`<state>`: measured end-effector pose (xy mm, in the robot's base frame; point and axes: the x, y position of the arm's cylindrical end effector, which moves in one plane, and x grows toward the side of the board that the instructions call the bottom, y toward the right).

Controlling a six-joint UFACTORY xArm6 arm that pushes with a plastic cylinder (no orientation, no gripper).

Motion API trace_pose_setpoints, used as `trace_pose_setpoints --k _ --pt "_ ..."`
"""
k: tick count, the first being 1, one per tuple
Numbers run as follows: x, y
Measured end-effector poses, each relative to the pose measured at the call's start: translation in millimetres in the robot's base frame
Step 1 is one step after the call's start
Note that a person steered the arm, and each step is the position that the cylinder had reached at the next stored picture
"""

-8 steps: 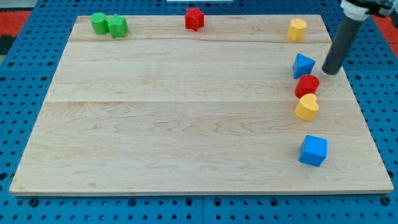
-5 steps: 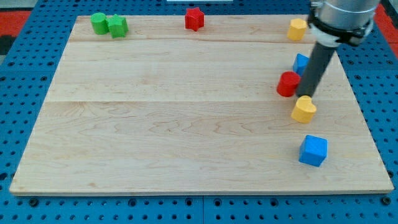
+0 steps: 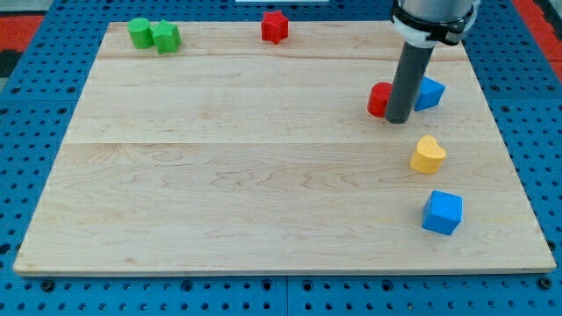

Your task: Move the red circle towards bottom of red star

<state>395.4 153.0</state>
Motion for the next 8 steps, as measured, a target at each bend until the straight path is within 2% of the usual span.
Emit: trace_pose_setpoints --k 4,8 --pt "-65.5 -9.2" --pt "-114.7 -117.9"
